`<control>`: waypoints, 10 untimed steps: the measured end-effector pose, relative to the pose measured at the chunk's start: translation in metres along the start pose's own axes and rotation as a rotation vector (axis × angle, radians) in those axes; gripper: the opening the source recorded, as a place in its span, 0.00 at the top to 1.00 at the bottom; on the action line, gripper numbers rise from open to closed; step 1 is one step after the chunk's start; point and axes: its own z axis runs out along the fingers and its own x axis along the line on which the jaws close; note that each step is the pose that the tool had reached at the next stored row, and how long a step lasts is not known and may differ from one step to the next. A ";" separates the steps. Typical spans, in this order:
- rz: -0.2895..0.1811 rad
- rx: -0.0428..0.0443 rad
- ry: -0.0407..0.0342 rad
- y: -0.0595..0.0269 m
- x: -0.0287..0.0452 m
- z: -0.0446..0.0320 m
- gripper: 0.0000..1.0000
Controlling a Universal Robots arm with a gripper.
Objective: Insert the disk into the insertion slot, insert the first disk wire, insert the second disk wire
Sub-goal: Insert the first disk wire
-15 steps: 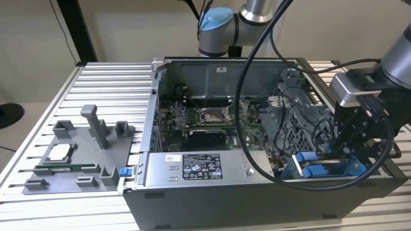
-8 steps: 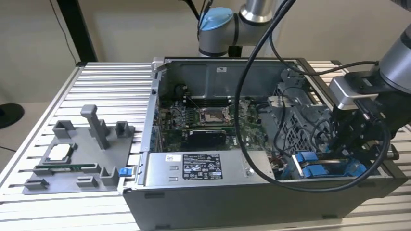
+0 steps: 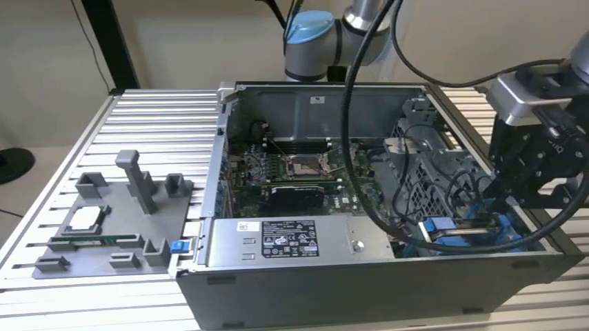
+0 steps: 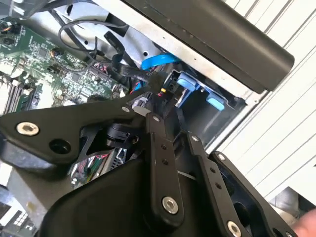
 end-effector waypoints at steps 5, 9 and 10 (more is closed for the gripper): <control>0.000 0.0000 0.0030 -0.0003 -0.0018 -0.0163 0.00; 0.000 0.0000 0.0035 -0.0025 -0.0018 -0.0163 0.00; 0.000 0.0000 0.0036 -0.0048 -0.0020 -0.0163 0.00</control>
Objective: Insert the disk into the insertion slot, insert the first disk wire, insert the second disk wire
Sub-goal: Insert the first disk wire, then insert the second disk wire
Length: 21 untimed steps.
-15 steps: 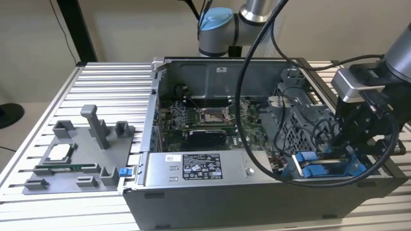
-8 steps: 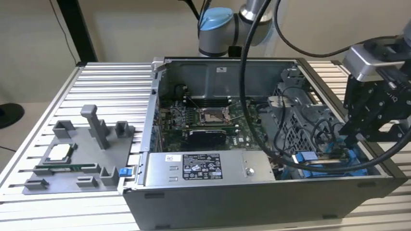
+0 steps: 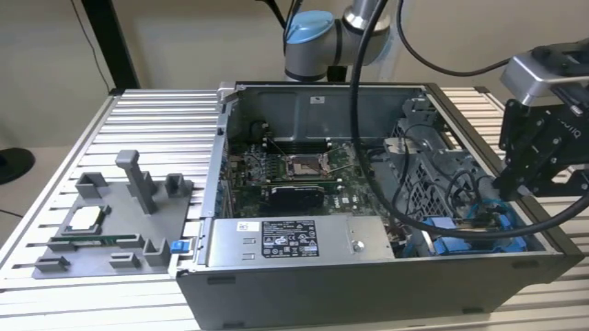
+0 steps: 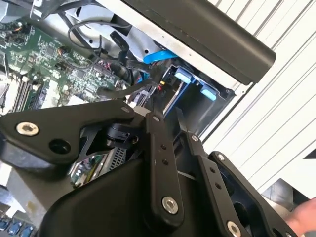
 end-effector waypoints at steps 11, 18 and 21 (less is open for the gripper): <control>0.000 0.0000 0.0000 -0.0188 -0.0115 0.0023 0.00; 0.000 0.0000 0.0000 -0.0198 -0.0137 0.0065 0.00; 0.000 -0.0001 0.0001 -0.0202 -0.0136 0.0072 0.00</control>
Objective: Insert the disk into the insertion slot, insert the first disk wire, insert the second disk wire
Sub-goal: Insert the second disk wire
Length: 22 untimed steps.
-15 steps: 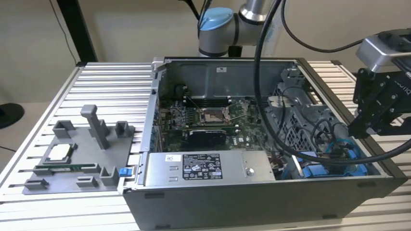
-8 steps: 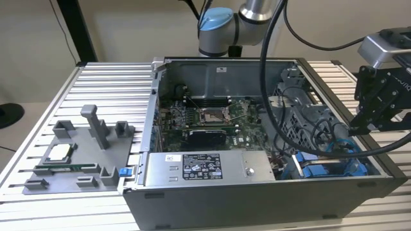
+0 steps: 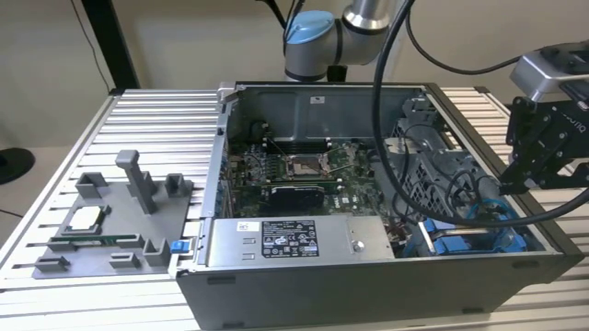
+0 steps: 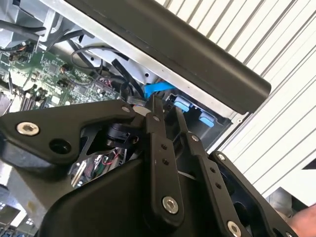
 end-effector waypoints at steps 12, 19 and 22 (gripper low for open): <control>-0.004 -0.0005 -0.0005 -0.0001 0.0003 0.0030 0.00; -0.007 -0.0007 -0.0004 0.0000 0.0005 0.0053 0.00; -0.007 -0.0007 -0.0002 0.0000 0.0006 0.0056 0.00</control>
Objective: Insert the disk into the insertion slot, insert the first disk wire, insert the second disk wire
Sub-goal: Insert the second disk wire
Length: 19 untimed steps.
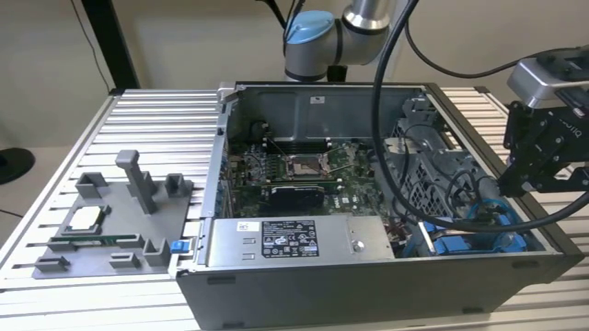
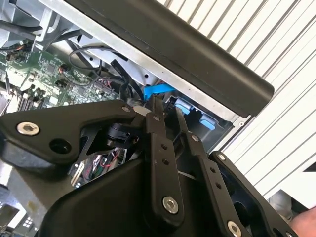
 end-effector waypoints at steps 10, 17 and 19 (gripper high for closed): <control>0.000 0.0000 0.0000 0.0000 0.0000 0.0005 1.00; 0.000 0.0008 -0.0063 0.0002 -0.0004 -0.0041 1.00; 0.000 0.0023 -0.0104 0.0012 -0.0007 -0.0069 1.00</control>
